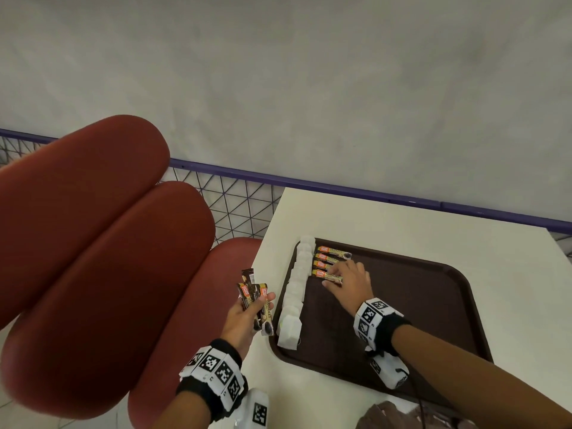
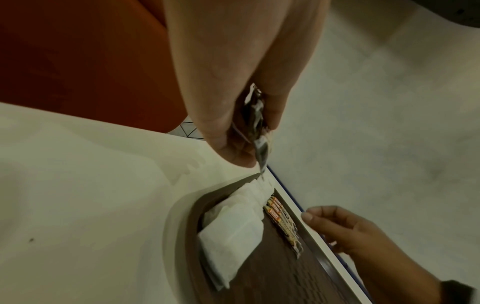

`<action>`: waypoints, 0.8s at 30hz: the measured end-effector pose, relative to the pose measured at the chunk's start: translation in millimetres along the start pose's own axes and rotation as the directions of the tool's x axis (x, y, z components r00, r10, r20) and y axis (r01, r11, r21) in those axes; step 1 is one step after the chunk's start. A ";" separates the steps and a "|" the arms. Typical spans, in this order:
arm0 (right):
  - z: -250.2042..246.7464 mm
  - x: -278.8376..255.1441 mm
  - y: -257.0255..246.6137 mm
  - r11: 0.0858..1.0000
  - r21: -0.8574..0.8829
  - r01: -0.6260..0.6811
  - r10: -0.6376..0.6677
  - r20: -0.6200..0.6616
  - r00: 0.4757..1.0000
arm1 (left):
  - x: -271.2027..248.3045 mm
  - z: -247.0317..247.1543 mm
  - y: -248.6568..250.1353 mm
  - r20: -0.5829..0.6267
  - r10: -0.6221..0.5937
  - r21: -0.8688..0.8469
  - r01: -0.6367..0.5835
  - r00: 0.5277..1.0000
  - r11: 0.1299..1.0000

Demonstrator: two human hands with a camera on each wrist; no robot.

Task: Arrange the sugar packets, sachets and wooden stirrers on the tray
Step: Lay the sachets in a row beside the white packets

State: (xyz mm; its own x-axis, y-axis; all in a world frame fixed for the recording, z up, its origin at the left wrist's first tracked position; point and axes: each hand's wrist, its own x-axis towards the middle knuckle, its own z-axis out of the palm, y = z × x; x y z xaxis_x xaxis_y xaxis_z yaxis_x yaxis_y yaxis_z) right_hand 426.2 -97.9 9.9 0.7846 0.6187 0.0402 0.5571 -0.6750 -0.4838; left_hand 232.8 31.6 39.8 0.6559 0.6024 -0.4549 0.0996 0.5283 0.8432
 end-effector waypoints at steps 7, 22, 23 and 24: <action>-6.2 -54.4 -45.1 0.890 0.448 0.089 -0.205 0.217 0.954 | -2.5 13.9 -7.1 0.034 -0.012 0.063 0.010 0.999 0.998; -13.4 -73.6 -37.9 0.835 0.530 -0.148 -0.055 0.349 0.936 | -5.9 38.1 -15.0 0.079 -0.062 0.133 0.051 0.995 0.990; -15.4 -70.6 -32.0 0.856 0.496 -0.148 -0.033 0.338 0.940 | -6.3 36.2 -14.3 0.083 -0.067 0.123 0.056 0.994 0.991; -17.0 -66.8 -25.4 0.879 0.455 -0.144 -0.009 0.318 0.948 | -6.2 34.2 -13.8 0.074 -0.066 0.109 0.058 0.995 0.992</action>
State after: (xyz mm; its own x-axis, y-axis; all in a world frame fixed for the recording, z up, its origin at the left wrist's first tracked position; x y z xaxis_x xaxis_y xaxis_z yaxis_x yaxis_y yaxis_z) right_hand 364.3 -128.9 34.4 0.6518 0.7208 -0.2357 0.2529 -0.4996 -0.8285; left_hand 252.9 0.1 40.7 0.7015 0.5201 -0.4872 0.2186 0.4937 0.8417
